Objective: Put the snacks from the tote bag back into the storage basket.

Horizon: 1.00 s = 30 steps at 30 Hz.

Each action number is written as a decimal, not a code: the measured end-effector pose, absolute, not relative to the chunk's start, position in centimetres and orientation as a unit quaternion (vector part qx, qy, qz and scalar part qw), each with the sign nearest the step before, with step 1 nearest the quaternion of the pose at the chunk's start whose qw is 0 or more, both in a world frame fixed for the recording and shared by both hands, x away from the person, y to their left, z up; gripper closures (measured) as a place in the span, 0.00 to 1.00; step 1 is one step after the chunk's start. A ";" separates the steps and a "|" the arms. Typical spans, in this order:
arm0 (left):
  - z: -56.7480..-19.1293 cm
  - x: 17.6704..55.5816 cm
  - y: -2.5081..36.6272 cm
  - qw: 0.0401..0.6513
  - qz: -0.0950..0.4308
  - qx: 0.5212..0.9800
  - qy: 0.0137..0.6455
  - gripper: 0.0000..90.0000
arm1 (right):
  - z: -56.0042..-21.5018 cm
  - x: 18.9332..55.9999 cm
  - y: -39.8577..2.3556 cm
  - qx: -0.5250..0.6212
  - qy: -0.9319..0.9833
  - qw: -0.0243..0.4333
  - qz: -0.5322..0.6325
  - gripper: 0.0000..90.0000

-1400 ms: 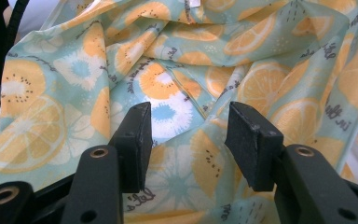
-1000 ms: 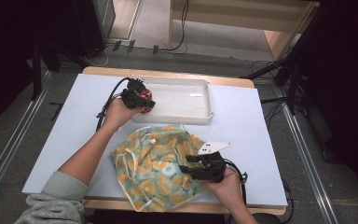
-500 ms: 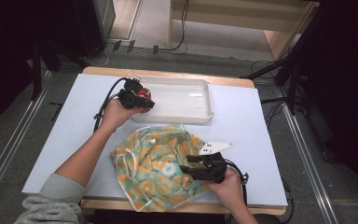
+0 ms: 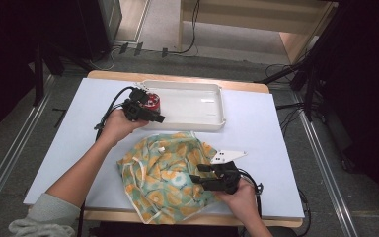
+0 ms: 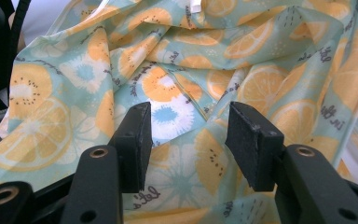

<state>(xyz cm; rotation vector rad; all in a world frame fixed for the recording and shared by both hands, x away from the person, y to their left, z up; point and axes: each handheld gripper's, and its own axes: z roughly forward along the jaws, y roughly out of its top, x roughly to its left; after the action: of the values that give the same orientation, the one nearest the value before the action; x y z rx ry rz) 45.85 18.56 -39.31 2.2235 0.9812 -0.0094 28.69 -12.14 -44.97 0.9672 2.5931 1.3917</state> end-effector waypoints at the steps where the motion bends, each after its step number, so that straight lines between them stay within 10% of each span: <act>1: -39.3 45.6 18.7 0.346 -0.004 0.859 0.376 0.63 | -45.0 28.7 -12.2 0.313 0.836 0.021 0.450 0.56; 30: -39.5 38.8 22.0 0.364 0.005 0.861 0.356 0.44 | -44.5 29.2 -14.2 0.329 0.826 0.026 0.456 0.50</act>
<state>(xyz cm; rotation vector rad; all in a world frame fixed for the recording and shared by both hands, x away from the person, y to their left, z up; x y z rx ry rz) 38.84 22.02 -39.47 2.2146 0.9147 0.0133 29.20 -14.15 -44.51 1.0181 2.5545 1.4102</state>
